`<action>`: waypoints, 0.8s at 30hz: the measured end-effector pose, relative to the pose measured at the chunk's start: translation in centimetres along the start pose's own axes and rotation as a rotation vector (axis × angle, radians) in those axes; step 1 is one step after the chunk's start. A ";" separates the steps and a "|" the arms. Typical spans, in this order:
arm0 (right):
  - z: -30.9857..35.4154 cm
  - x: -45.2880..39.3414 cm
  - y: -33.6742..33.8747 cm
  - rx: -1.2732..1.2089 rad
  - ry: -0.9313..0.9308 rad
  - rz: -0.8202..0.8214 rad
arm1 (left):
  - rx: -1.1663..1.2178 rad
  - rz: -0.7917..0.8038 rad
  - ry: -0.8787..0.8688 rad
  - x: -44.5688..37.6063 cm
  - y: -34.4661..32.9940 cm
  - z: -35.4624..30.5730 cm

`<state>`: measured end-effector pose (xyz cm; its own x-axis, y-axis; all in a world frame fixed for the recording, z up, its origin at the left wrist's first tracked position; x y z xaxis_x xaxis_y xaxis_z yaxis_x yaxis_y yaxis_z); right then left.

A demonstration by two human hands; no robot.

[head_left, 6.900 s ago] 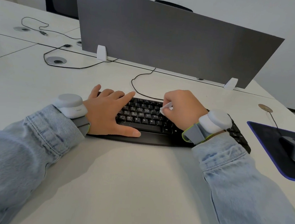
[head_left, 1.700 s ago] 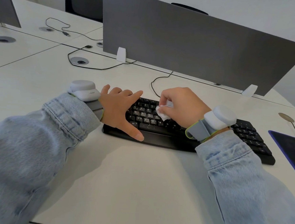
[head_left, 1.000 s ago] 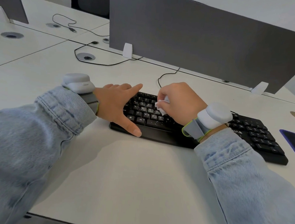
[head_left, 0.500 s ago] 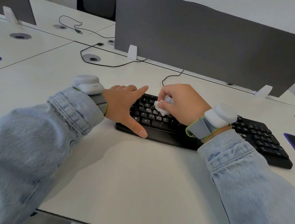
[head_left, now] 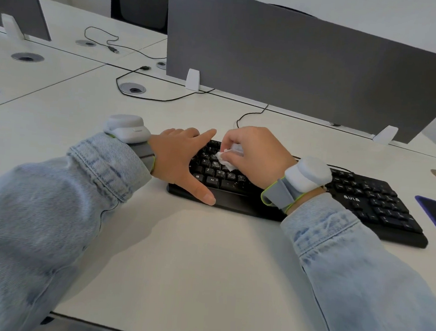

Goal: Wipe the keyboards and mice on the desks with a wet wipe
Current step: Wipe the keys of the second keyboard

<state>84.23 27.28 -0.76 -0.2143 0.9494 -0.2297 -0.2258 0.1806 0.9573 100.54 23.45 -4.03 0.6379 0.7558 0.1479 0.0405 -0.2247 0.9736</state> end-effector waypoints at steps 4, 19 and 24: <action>-0.4 -0.6 1.1 0.025 -0.048 -0.144 | 0.002 -0.007 -0.009 0.0 0.1 -0.1; 0.9 -2.1 0.3 -0.036 0.131 0.092 | 0.100 0.069 -0.025 0.2 1.0 1.0; 0.3 -3.0 1.2 0.017 0.157 0.189 | 0.117 0.063 0.002 0.2 1.1 1.7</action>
<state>84.87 24.69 1.14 -0.3968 0.9152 -0.0696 -0.1517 0.0094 0.9884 101.99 22.31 -3.26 0.6406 0.7391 0.2085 0.0897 -0.3417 0.9355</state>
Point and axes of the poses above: each hand's wrist, its own x-axis away from the middle knuckle, its own y-axis out of the back of the hand, z = x × y, the point moved 3 cm from there along -x, towards the middle knuckle, and after that the axes turned 1 degree about -y, right-handed, at the moved point
